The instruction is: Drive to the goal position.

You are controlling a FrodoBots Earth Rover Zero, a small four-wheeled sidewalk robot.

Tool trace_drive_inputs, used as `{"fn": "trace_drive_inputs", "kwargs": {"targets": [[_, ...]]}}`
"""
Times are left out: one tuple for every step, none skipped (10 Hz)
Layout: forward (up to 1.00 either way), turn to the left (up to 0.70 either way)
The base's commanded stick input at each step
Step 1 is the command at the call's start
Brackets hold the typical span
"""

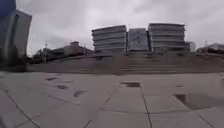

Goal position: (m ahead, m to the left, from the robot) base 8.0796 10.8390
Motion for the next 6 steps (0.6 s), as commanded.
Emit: {"fn": "trace_drive_inputs", "kwargs": {"targets": [[0.70, 0.32], [0.70, 0.32], [0.70, 0.32], [0.70, 0.24], [0.70, 0.00], [0.70, 0.00]]}}
